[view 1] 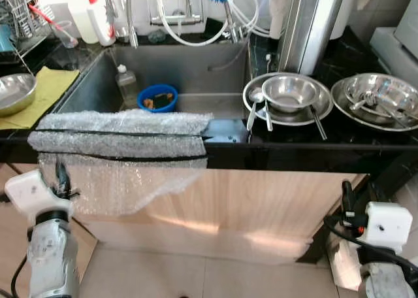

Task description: Kitchen organization

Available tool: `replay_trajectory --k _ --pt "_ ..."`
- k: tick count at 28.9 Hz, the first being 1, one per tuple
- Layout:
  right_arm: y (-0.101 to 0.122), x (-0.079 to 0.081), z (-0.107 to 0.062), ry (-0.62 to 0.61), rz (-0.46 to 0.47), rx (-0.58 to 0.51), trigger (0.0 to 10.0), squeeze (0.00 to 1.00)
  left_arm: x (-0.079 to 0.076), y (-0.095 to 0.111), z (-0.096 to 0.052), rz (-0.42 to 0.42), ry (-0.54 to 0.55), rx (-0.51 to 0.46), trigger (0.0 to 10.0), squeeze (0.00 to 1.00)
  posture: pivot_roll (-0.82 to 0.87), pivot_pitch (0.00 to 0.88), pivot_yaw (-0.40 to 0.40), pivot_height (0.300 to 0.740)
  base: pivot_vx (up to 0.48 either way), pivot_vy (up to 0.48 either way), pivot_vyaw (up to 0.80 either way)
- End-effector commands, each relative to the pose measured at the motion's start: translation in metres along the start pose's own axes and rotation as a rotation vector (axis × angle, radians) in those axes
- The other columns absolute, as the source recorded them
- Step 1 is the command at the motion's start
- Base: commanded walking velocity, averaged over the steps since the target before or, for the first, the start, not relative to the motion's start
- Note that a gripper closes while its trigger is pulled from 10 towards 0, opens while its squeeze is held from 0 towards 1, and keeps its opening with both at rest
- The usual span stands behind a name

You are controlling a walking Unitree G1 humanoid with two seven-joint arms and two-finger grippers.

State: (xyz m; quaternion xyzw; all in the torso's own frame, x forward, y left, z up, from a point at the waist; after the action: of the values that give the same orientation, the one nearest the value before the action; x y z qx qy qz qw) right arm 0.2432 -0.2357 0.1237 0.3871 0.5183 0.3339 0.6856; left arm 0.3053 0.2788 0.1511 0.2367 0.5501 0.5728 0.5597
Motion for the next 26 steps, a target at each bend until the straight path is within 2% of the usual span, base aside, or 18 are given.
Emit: replay_trajectory --k 1,2,3,4,6,9,12,15,18,26 --pt "0.011 0.004 0.004 0.001 0.017 -0.025 10.0 0.0 -0.012 0.001 0.003 -0.009 -0.031 0.006 10.0 0.0 -0.06 0.056 0.087 0.74 0.0 0.0 0.0" --pt "0.015 0.005 0.005 0.005 0.017 -0.034 10.0 0.0 -0.02 0.002 0.006 -0.019 -0.053 0.004 10.0 0.0 -0.06 0.053 0.086 0.74 0.0 0.0 0.0" --pt "0.022 0.009 0.01 0.015 0.022 -0.055 10.0 0.0 -0.042 0.0 0.011 -0.054 -0.119 0.016 10.0 0.0 -0.05 0.05 0.086 0.74 0.0 0.0 0.0" --pt "0.025 0.011 0.013 0.013 0.04 -0.064 10.0 0.0 -0.052 -0.002 0.012 -0.07 -0.153 0.026 10.0 0.0 -0.05 0.047 0.086 0.74 0.0 0.0 0.0" --pt "0.029 0.013 0.017 0.01 0.061 -0.07 10.0 0.0 -0.062 -0.004 0.013 -0.084 -0.183 0.036 10.0 0.0 -0.05 0.042 0.085 0.74 0.0 0.0 0.0" --pt "0.044 0.019 0.027 0.023 0.08 -0.112 10.0 0.0 -0.084 -0.013 0.013 -0.103 -0.249 0.083 10.0 0.0 -0.06 0.034 0.088 0.74 0.0 0.0 0.0" --pt "0.062 0.027 0.037 0.027 0.106 -0.153 10.0 0.0 -0.103 -0.015 0.012 -0.122 -0.298 0.09 10.0 0.0 -0.06 0.024 0.086 0.74 0.0 0.0 0.0" --pt "0.07 0.033 0.041 0.047 0.117 -0.177 10.0 0.0 -0.112 -0.012 0.013 -0.138 -0.324 0.081 10.0 0.0 -0.05 0.02 0.086 0.74 0.0 0.0 0.0" --pt "0.08 0.041 0.049 0.057 0.146 -0.207 10.0 0.0 -0.121 -0.011 0.013 -0.12 -0.369 0.068 10.0 0.0 -0.05 0.011 0.085 0.74 0.0 0.0 0.0" --pt "0.088 0.046 0.056 0.062 0.169 -0.217 10.0 0.0 -0.124 -0.015 0.014 -0.119 -0.378 0.078 10.0 0.0 -0.05 0.004 0.088 0.74 0.0 0.0 0.0"
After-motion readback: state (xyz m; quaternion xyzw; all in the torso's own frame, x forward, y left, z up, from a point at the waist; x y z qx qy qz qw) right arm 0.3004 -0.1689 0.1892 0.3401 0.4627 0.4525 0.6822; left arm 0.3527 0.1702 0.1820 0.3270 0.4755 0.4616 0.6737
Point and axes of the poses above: a point about 5 cm out from each wrist's last joint towards the gripper, its own z axis pointing out of the wrist towards the gripper, its own y axis along the axis of the wrist's last joint, x = y × z, the point moved 3 cm from there along z, pointing out of the wrist towards the gripper, and after that the axes turned 14 degrees about -z, right-handed, at the moved point
